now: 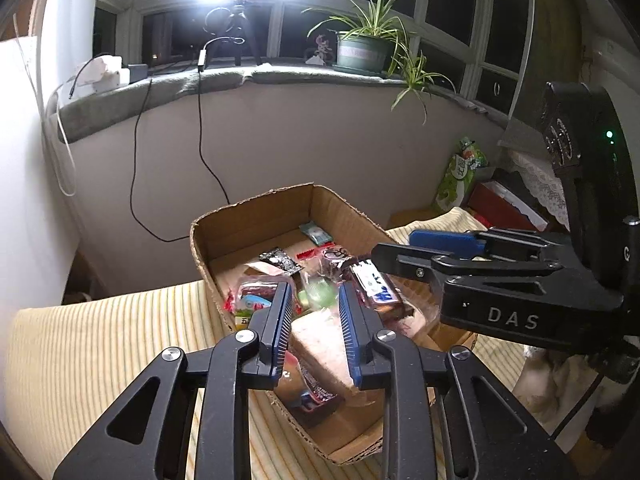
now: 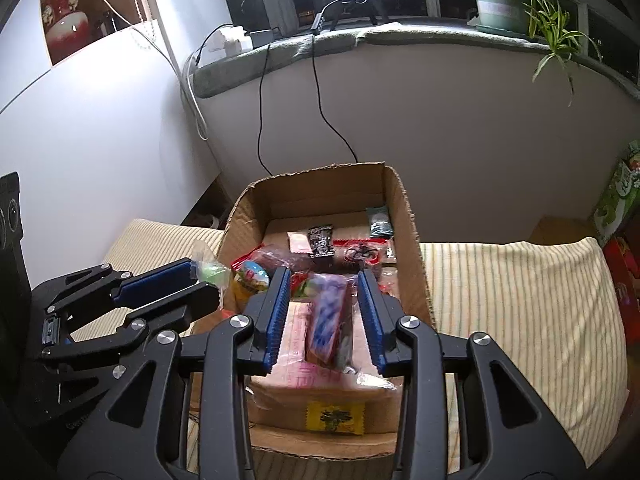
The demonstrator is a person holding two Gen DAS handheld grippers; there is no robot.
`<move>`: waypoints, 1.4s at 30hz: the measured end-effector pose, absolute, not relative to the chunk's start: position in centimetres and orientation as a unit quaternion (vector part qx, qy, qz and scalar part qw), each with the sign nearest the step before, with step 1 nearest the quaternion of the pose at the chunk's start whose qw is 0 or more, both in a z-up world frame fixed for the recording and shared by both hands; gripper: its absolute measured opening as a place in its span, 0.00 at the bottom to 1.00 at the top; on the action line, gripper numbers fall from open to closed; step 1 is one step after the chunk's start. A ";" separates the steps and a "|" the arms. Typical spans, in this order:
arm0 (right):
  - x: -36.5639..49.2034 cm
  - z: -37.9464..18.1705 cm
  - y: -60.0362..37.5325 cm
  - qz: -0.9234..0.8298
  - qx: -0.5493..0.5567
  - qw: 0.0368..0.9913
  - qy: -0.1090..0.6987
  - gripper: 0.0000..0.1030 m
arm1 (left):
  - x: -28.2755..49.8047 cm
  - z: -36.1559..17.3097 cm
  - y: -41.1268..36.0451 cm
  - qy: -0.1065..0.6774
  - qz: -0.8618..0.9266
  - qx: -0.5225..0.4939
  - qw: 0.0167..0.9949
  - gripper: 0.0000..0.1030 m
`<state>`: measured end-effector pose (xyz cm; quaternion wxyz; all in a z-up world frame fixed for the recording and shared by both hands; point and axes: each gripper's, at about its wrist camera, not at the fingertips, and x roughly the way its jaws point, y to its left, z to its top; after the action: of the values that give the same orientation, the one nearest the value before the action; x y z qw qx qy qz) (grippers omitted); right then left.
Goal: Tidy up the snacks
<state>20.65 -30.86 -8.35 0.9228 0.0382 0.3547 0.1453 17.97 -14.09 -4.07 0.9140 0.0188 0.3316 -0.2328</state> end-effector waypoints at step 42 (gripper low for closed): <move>8.4 -7.6 -29.6 0.097 -0.013 0.949 0.301 0.97 | 7.6 -1.5 -8.0 0.274 -0.124 0.012 0.954 0.78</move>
<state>8.37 -29.61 -7.62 0.9486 -0.0125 0.3012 0.0966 7.55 -7.97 -1.52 0.9537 0.0120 0.2737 -0.1243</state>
